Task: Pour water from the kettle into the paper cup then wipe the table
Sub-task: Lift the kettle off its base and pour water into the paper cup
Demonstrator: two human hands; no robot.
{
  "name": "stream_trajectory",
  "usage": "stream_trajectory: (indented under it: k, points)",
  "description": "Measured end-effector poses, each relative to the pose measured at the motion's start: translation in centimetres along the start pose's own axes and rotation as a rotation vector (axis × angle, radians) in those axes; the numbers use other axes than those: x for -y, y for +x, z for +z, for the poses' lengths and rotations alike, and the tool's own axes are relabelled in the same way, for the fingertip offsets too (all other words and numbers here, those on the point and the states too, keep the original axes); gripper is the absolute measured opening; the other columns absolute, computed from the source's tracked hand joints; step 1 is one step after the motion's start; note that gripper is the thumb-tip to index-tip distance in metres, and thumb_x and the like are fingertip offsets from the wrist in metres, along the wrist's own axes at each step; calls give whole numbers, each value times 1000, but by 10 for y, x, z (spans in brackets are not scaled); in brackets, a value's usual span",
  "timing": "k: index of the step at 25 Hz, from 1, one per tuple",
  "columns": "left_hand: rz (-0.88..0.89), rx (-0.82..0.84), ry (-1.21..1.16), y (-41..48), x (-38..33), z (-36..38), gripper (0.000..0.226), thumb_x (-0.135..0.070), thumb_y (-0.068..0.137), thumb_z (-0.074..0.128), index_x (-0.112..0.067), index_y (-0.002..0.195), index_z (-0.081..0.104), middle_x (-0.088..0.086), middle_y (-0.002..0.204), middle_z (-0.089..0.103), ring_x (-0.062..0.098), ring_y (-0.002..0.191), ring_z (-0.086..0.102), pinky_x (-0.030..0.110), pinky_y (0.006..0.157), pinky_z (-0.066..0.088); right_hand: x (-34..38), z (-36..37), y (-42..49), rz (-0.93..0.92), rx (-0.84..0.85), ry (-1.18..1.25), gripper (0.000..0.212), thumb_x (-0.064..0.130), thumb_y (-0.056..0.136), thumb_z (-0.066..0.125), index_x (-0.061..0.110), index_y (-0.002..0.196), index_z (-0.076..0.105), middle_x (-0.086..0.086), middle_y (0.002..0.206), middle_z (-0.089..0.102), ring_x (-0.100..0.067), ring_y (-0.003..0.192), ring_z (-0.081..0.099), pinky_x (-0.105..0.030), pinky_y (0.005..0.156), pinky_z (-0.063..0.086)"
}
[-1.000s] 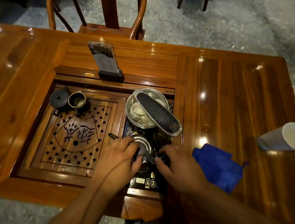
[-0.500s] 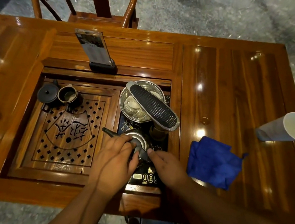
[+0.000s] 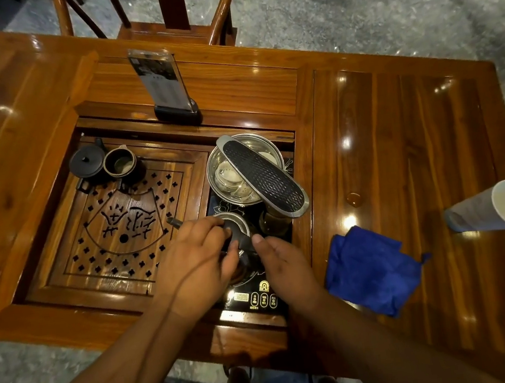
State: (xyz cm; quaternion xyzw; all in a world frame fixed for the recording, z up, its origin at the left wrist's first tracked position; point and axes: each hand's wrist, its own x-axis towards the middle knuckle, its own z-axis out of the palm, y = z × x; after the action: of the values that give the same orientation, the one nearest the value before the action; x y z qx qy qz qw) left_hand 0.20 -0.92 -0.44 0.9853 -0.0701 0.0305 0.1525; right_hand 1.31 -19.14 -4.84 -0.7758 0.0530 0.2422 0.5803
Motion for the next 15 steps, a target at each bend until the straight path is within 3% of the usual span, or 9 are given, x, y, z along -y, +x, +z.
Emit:
stream_trajectory:
  k: [2, 5, 8, 11, 15]
  points:
    - [28, -7, 3, -1, -6, -6, 29, -35, 95, 63, -7, 96, 72, 10, 112, 69, 27, 101, 60, 42, 75, 56, 1, -7, -4, 7, 7, 39, 42, 47, 103, 57, 16, 77, 64, 3, 65, 61, -8, 60, 56, -31, 58, 47]
    - [93, 25, 16, -4, -17, -13, 31, -38, 95, 62, -9, 95, 72, 9, 108, 68, 26, 96, 61, 39, 72, 56, -2, -21, -16, 7, 9, 46, 46, 56, 95, 62, 14, 77, 64, -14, 71, 64, -14, 63, 58, -41, 57, 49]
    - [157, 42, -9, -8, -35, -14, 30, -37, 97, 62, -11, 101, 74, 6, 108, 69, 24, 95, 62, 38, 70, 56, -5, -45, -32, 12, -16, 43, 37, 48, 99, 64, 22, 73, 65, -3, 66, 66, -6, 63, 61, -30, 58, 49]
    - [210, 34, -60, -10, -59, -15, 30, -34, 98, 60, -12, 110, 76, 4, 115, 70, 22, 99, 63, 38, 79, 57, -15, -71, -47, 7, -68, 33, 38, 34, 103, 63, 20, 68, 64, 12, 57, 61, 2, 55, 54, -18, 55, 43]
    - [338, 7, -94, -7, -99, -9, 29, -28, 97, 64, -11, 117, 76, 6, 119, 72, 21, 102, 64, 33, 91, 51, -24, -103, -70, 8, -174, 117, 59, 59, 88, 60, 3, 69, 58, 3, 60, 55, -8, 58, 50, -32, 55, 42]
